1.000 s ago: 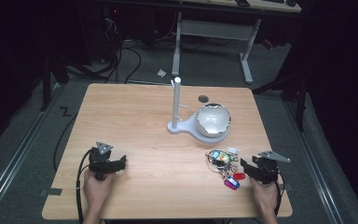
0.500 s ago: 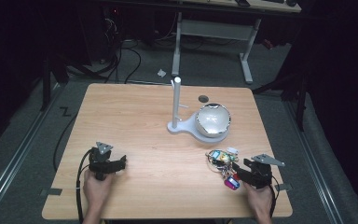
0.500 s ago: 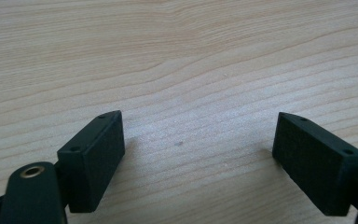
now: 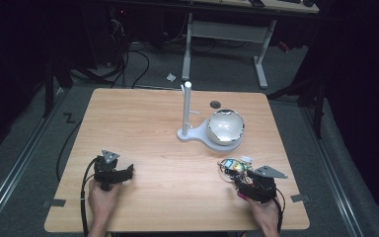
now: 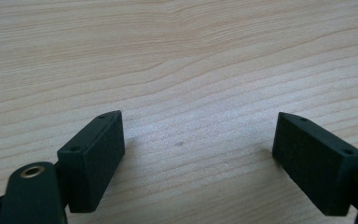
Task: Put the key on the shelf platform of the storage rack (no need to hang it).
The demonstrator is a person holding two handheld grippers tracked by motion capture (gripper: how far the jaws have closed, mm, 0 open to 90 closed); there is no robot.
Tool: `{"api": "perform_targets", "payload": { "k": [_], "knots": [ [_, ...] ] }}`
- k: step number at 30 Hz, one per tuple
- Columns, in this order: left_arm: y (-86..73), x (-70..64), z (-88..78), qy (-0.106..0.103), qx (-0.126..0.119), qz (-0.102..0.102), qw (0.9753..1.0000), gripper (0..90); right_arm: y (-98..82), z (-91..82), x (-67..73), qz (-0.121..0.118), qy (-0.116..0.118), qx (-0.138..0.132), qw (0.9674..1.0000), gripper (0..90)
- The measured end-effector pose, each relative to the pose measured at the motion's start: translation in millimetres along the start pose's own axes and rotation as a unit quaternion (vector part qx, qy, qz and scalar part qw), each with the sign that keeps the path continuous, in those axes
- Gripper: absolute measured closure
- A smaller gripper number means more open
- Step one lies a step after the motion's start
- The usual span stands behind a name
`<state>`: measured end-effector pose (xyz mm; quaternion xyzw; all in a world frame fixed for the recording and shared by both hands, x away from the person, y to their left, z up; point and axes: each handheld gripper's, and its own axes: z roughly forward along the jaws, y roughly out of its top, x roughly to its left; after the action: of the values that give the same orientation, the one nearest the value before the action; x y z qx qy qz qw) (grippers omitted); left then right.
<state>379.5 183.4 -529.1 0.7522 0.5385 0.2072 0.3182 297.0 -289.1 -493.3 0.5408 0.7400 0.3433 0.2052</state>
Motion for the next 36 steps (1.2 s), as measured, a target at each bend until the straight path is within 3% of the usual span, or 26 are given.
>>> {"api": "perform_targets", "payload": {
  "k": [12, 16, 23, 31, 36],
  "knots": [
    [0.0, 0.0, 0.0, 0.000, 0.000, 0.000, 1.0000, 17.1, -8.8, 15.6, 3.7, -0.005, -0.005, 0.021, 0.9997, 43.1],
    [0.0, 0.0, 0.0, 0.000, 0.000, 0.000, 1.0000, 17.1, -11.7, 19.0, 2.8, -0.005, -0.014, 0.022, 0.9996, 49.5],
    [0.0, 0.0, 0.0, 0.000, 0.000, 0.000, 1.0000, 17.1, -13.0, 17.9, -0.5, -0.024, -0.029, 0.018, 0.9991, 72.3],
    [0.0, -0.1, 0.0, 0.000, 0.000, 0.000, 1.0000, 17.1, -12.6, 17.7, 2.9, -0.063, -0.037, 0.018, 0.9971, 79.2],
    [0.0, 0.0, 0.0, 0.000, 0.000, 0.000, 1.0000, 17.1, -12.4, 16.0, 1.5, -0.059, -0.030, 0.010, 0.9977, 80.3]
  ]
}}
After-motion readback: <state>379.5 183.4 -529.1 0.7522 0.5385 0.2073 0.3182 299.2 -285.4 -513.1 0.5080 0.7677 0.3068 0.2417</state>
